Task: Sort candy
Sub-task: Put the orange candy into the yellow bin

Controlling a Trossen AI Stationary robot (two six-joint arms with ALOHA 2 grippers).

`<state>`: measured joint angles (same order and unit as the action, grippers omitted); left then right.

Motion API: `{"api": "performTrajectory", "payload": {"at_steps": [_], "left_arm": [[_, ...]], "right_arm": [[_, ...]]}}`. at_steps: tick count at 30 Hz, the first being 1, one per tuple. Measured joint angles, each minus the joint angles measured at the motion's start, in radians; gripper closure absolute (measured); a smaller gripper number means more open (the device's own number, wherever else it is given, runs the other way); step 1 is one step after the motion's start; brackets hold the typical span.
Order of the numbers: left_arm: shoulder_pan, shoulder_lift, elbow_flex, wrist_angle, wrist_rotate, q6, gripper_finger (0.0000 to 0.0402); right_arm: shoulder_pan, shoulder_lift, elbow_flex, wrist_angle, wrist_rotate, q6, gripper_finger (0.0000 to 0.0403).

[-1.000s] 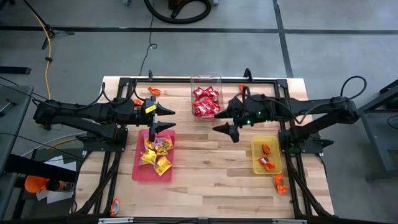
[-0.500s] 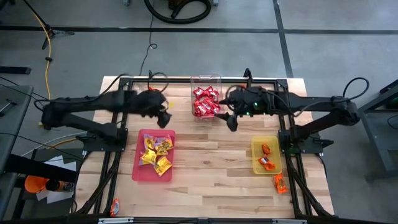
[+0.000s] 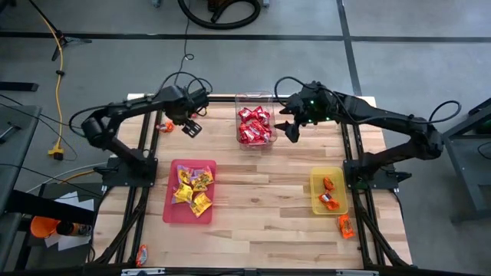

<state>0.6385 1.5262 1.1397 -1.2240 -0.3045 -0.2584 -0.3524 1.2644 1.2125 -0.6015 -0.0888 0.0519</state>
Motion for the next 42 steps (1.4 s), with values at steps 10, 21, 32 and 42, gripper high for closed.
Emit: {"api": "performTrajectory", "payload": {"at_steps": [10,21,32,42], "left_arm": [[0.139,0.239,0.000,0.009,0.004,0.204,0.0163],[0.208,0.397,0.000,0.007,-0.143,0.301,0.0163],[0.247,0.412,0.000,0.006,-0.174,0.409,0.0237],[0.278,0.409,0.000,-0.013,-0.114,0.436,0.0396]], "right_arm": [[-0.014,0.058,0.000,0.035,0.002,0.019,0.0112],[-0.012,0.134,0.000,0.040,0.002,0.110,0.0112],[0.011,0.138,0.000,0.041,0.002,0.108,0.0112],[0.052,0.138,0.000,0.029,0.003,0.150,0.0112]]}}
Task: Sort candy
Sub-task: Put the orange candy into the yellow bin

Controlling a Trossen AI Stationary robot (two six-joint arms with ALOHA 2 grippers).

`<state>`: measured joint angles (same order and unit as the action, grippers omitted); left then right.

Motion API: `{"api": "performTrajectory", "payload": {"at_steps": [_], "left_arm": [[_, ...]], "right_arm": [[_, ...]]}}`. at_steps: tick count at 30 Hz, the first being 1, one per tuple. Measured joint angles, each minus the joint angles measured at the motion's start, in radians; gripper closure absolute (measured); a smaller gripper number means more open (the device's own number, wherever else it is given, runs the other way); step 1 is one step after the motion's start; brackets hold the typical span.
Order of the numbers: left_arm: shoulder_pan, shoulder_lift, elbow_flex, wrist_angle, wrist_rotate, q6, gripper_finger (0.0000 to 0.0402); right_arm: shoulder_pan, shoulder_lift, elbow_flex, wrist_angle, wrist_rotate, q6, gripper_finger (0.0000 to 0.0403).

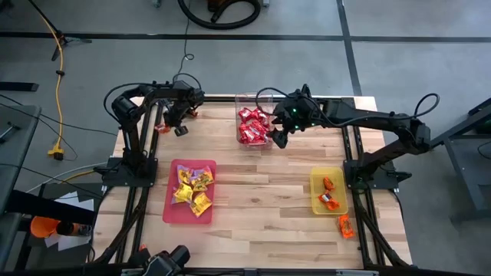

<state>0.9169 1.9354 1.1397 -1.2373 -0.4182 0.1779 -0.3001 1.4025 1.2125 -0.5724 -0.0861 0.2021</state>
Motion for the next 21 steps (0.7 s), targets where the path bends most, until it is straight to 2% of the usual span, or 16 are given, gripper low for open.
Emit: {"api": "performTrajectory", "payload": {"at_steps": [4,8,14,18,21], "left_arm": [[0.000,-0.050,0.000,-0.005,0.084,0.010,0.0400],[-0.002,-0.156,0.000,0.019,0.189,0.007,0.0401],[-0.002,-0.399,0.000,0.122,0.400,-0.046,0.0401],[-0.028,-0.575,0.000,0.264,0.592,-0.080,0.0401],[-0.076,-0.704,0.000,0.379,0.689,-0.118,0.0401]], "right_arm": [[0.014,0.000,0.000,0.000,0.000,0.000,0.0112],[0.015,0.000,0.000,0.000,0.007,0.000,0.0112],[0.010,-0.001,0.000,0.053,-0.001,-0.004,0.0112],[0.010,-0.008,0.000,0.132,-0.052,-0.004,0.0112],[0.010,-0.017,0.000,0.172,-0.088,-0.005,0.0112]]}}
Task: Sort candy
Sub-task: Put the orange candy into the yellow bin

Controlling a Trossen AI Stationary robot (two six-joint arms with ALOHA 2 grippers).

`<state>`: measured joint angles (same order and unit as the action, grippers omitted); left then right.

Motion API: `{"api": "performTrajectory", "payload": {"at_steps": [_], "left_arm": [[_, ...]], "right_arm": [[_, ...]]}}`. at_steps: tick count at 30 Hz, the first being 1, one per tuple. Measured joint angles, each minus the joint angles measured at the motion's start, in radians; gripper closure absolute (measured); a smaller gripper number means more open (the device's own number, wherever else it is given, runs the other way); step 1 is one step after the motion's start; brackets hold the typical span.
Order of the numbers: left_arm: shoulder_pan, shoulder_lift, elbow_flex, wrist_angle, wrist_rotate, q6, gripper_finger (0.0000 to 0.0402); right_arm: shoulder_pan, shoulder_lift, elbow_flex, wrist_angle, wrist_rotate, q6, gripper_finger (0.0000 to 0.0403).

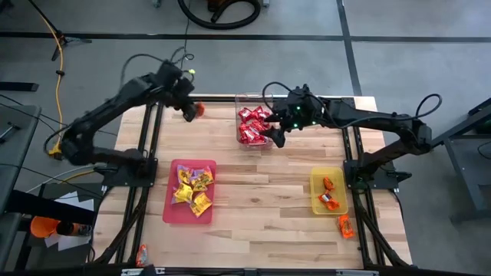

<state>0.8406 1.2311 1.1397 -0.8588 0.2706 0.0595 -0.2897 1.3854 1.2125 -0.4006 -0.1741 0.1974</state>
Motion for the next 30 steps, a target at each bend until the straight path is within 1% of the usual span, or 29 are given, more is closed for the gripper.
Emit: {"api": "performTrajectory", "payload": {"at_steps": [2,4,8,10,14,17,20,22,24,30], "left_arm": [[-0.050,-0.078,0.000,0.074,0.035,-0.029,0.0401],[-0.113,-0.152,0.000,0.145,0.047,-0.057,0.0401],[-0.257,-0.260,-0.001,0.282,0.038,-0.110,0.0401],[-0.326,-0.303,-0.031,0.390,0.027,-0.137,0.0401],[-0.449,-0.370,-0.187,0.642,-0.020,-0.216,0.0401],[-0.513,-0.394,-0.329,0.844,-0.045,-0.282,0.0401],[-0.551,-0.400,-0.441,1.014,-0.075,-0.325,0.0401],[-0.560,-0.399,-0.487,1.079,-0.078,-0.359,0.0401],[-0.561,-0.397,-0.505,1.123,-0.079,-0.373,0.0401],[-0.559,-0.399,-0.506,1.156,-0.080,-0.371,0.0401]], "right_arm": [[0.000,-0.008,0.000,0.023,-0.007,0.001,0.0112],[0.000,-0.013,0.000,0.053,-0.011,0.004,0.0112],[0.000,-0.019,0.000,0.128,-0.071,0.010,0.0112],[0.000,-0.019,0.000,0.166,-0.103,0.020,0.0112],[0.003,-0.018,0.000,0.246,-0.158,0.044,0.0112],[0.004,-0.019,0.000,0.283,-0.187,0.073,0.0112],[0.011,-0.018,0.000,0.293,-0.195,0.092,0.0112],[0.016,-0.018,0.000,0.293,-0.196,0.093,0.0112],[0.018,-0.018,0.000,0.293,-0.196,0.093,0.0112],[0.018,-0.018,0.000,0.293,-0.196,0.099,0.0112]]}}
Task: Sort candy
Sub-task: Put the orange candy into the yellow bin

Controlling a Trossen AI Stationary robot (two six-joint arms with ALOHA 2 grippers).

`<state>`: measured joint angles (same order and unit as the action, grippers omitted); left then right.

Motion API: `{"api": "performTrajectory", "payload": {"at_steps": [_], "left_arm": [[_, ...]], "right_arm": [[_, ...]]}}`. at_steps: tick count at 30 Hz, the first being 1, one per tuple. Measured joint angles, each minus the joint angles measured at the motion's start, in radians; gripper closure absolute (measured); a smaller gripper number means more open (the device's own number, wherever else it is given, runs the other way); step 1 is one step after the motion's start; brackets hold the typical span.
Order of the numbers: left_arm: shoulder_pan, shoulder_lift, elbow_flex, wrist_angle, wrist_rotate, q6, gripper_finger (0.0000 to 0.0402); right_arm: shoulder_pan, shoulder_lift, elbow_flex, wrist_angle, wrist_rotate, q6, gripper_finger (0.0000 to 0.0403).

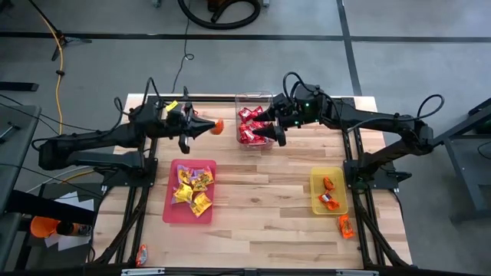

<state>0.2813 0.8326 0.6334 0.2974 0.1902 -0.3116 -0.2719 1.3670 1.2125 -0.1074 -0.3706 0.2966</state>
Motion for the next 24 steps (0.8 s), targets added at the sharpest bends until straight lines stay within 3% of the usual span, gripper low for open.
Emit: {"api": "performTrajectory", "payload": {"at_steps": [10,19,24], "left_arm": [[-0.002,0.019,0.000,-0.019,0.021,0.008,0.0401],[0.003,0.025,0.002,-0.118,0.014,0.107,0.0401],[0.092,0.107,0.138,-0.386,-0.070,0.164,0.0376]], "right_arm": [[-0.003,-0.017,0.000,-0.008,0.000,0.022,0.0112],[-0.003,-0.035,0.000,-0.009,0.022,0.160,0.0112],[0.001,-0.034,0.000,-0.008,0.022,0.224,0.0112]]}}
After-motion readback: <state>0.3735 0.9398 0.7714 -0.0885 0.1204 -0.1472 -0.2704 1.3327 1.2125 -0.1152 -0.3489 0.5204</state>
